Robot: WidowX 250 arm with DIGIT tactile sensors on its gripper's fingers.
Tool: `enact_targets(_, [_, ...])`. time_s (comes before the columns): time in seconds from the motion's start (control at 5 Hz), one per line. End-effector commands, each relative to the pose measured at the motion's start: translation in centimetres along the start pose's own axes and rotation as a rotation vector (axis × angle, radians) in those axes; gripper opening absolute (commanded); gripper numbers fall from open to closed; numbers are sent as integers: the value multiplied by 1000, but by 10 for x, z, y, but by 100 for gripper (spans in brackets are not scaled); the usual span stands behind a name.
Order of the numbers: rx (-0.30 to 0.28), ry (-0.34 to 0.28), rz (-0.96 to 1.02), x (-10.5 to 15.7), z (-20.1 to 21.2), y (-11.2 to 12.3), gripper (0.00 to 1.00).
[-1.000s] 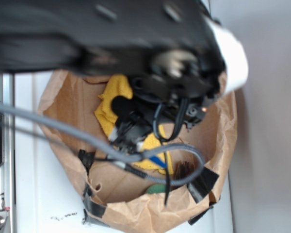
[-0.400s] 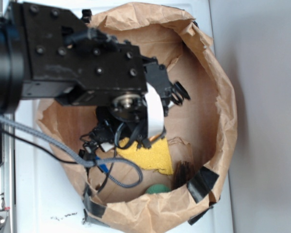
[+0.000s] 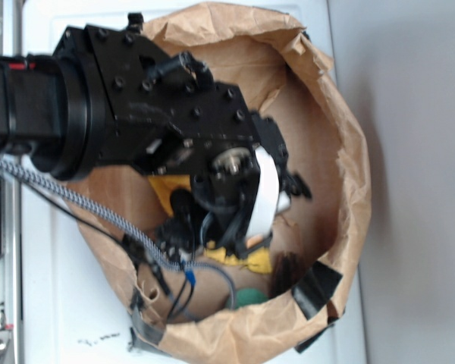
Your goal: Grab the green ball.
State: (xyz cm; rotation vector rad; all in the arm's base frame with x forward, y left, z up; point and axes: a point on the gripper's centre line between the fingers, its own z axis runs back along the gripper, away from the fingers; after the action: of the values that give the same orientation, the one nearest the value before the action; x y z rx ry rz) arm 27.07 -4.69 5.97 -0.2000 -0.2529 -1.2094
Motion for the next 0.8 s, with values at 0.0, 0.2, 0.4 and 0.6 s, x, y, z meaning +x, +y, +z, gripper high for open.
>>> enact_targets(0.0, [63, -139, -101, 55, 14, -36, 100])
enact_targets(0.2, [74, -139, -125, 60, 2, -39, 100])
enact_targets(0.4, [72, -106, -129, 62, -27, -40, 100])
enact_targets(0.6, [28, -91, -135, 61, -44, -44, 98])
